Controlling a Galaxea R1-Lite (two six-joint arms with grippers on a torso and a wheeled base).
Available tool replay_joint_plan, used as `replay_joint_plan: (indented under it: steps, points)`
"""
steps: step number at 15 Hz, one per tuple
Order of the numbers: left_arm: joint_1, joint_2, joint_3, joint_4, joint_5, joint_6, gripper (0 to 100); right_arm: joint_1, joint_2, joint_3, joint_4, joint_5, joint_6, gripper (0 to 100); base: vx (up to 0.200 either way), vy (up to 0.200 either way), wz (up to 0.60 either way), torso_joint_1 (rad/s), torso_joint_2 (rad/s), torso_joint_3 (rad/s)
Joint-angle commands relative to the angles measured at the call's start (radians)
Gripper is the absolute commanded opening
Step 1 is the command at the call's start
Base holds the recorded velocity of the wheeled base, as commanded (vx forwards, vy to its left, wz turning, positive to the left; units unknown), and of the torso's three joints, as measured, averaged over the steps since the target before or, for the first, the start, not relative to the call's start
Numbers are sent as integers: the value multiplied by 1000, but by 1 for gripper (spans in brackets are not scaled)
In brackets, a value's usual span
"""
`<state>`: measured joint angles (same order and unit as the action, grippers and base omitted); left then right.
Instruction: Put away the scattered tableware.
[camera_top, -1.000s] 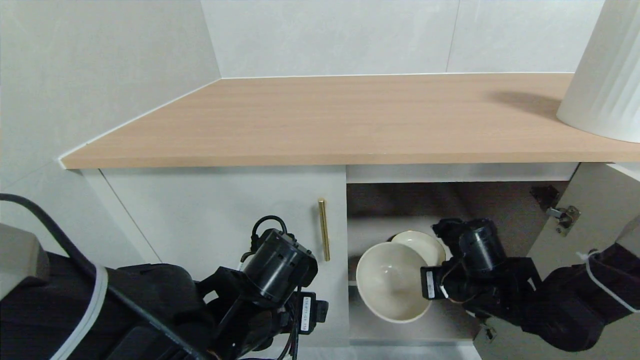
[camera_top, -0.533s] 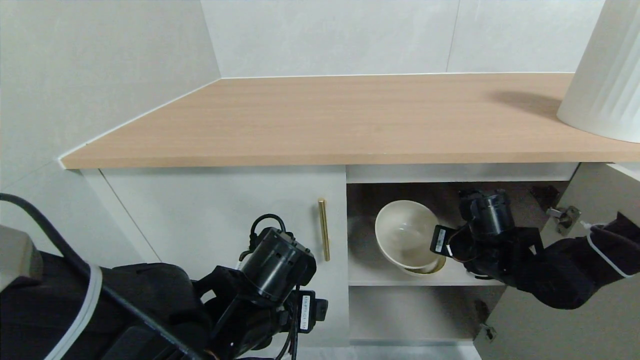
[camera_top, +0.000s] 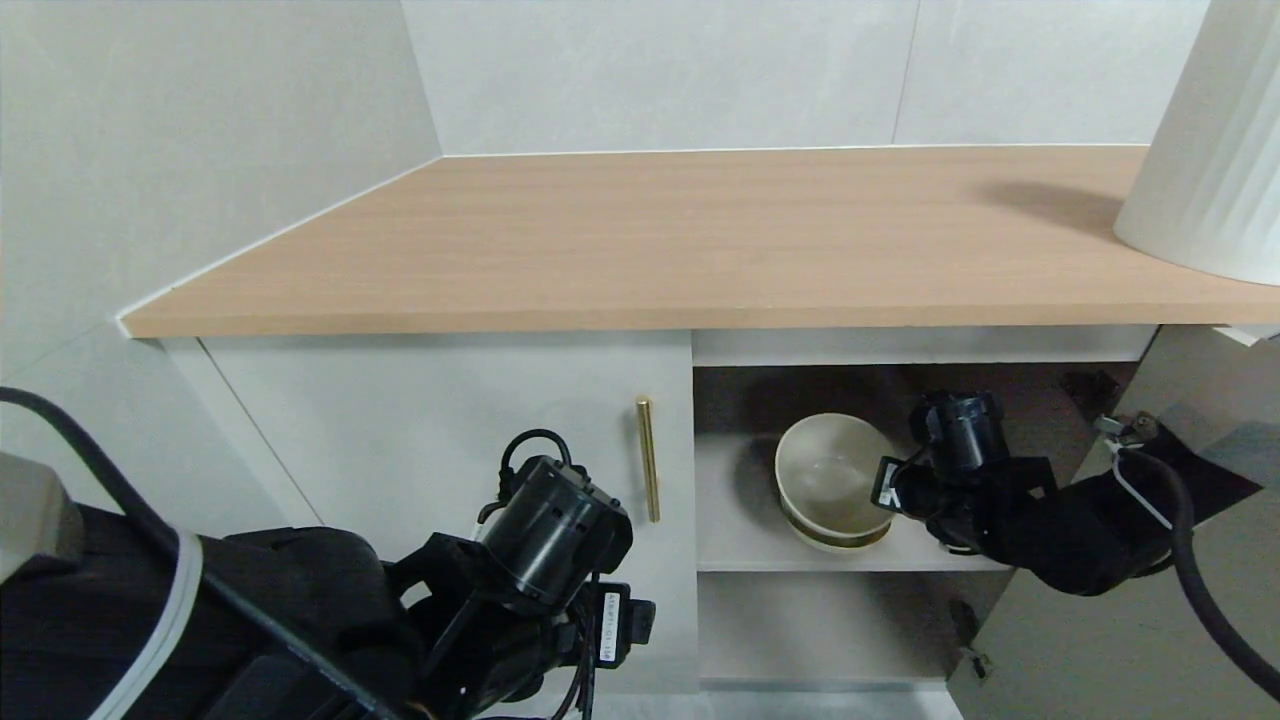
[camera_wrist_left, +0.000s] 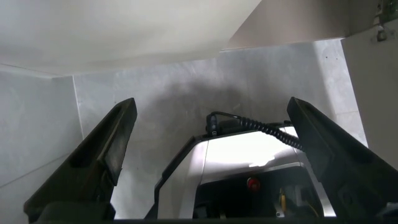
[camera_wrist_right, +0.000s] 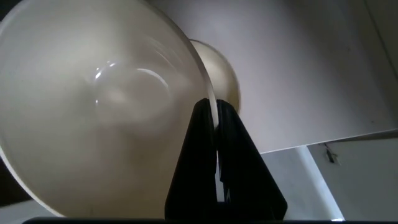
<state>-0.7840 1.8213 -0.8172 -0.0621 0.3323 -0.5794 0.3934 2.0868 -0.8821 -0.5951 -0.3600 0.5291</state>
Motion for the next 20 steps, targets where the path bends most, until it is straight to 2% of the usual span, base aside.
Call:
replay_joint_plan:
  steps: [1, 16, 17, 20]
  points:
    - [0, 1, 1, -1, 1, 0, 100, -4, 30, -9, 0, 0, 0, 0, 0, 0, 0, 0, 0, 0]
    - [0, 3, 1, -1, 1, 0, 100, -18, 73, -24, 0, -11, -20, 0, 0, 0, 0, 0, 0, 0]
    - [0, 3, 1, -1, 1, 0, 100, -16, 73, -24, 0, -11, -21, 100, 0, 0, 0, 0, 0, 0]
    - [0, 3, 1, -1, 1, 0, 100, -16, 72, -23, 0, -10, -21, 100, 0, 0, 0, 0, 0, 0]
